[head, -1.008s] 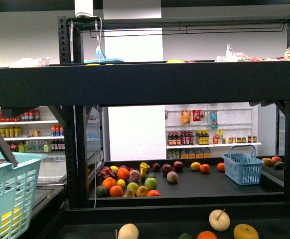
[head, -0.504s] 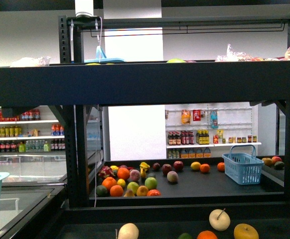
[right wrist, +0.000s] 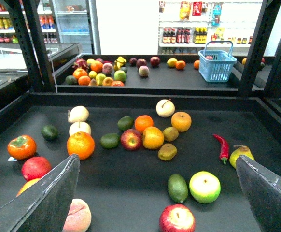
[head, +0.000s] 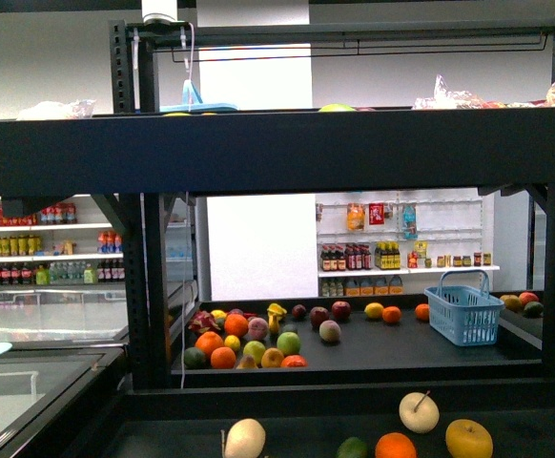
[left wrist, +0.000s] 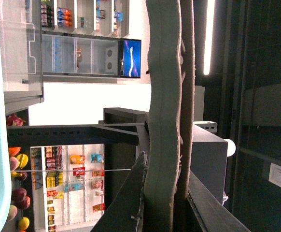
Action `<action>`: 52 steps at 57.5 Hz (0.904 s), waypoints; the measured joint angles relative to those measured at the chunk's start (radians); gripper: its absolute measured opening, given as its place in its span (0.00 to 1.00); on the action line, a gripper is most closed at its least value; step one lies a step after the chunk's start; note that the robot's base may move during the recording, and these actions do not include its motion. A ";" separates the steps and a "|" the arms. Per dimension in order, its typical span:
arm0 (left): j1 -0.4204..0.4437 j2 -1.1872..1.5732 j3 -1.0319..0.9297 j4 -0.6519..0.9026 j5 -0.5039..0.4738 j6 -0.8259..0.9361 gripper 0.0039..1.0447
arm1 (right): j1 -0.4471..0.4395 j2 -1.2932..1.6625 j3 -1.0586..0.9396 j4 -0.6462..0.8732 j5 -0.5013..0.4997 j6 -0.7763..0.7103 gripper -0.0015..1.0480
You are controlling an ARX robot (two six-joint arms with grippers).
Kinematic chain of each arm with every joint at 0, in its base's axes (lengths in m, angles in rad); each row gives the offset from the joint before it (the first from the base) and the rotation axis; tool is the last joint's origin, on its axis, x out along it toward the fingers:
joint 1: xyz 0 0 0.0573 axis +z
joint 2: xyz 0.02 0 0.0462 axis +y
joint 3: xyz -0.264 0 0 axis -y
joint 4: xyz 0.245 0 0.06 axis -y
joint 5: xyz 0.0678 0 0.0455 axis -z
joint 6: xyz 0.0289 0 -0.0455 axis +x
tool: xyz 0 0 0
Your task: Pick lemon from shelf
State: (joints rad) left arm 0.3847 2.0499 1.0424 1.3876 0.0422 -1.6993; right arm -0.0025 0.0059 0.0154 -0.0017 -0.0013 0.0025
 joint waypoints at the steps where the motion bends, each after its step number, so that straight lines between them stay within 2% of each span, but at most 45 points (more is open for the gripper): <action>1: 0.000 0.000 -0.001 0.002 0.002 0.000 0.23 | 0.000 0.000 0.000 0.000 0.000 0.000 0.93; 6: 0.000 0.000 -0.001 0.004 0.008 0.000 0.38 | 0.000 0.000 0.000 0.000 0.000 0.000 0.93; 10: 0.000 0.000 -0.001 0.004 0.011 0.000 0.56 | 0.000 0.000 0.000 0.000 0.000 0.000 0.93; 24: 0.000 0.000 -0.001 0.005 0.014 0.000 0.95 | 0.000 0.000 0.000 0.000 0.000 0.000 0.93; 29: 0.001 0.000 -0.001 0.005 0.015 0.000 0.91 | 0.000 0.000 0.000 0.000 0.000 0.000 0.93; 32: 0.002 0.000 -0.002 0.005 0.019 0.000 0.93 | 0.000 0.000 0.000 0.000 0.000 0.000 0.93; 40: 0.003 -0.001 -0.014 0.005 0.043 0.001 0.93 | 0.000 0.000 0.000 0.000 0.000 0.000 0.93; 49: 0.015 -0.015 -0.063 0.005 0.100 0.012 0.93 | 0.000 0.000 0.000 0.000 0.000 0.000 0.93; 52: 0.035 -0.053 -0.105 0.004 0.150 0.043 0.93 | 0.000 0.000 0.000 0.000 0.000 0.000 0.93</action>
State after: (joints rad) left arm 0.4198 1.9972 0.9371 1.3918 0.1917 -1.6566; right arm -0.0025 0.0059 0.0154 -0.0017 -0.0017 0.0029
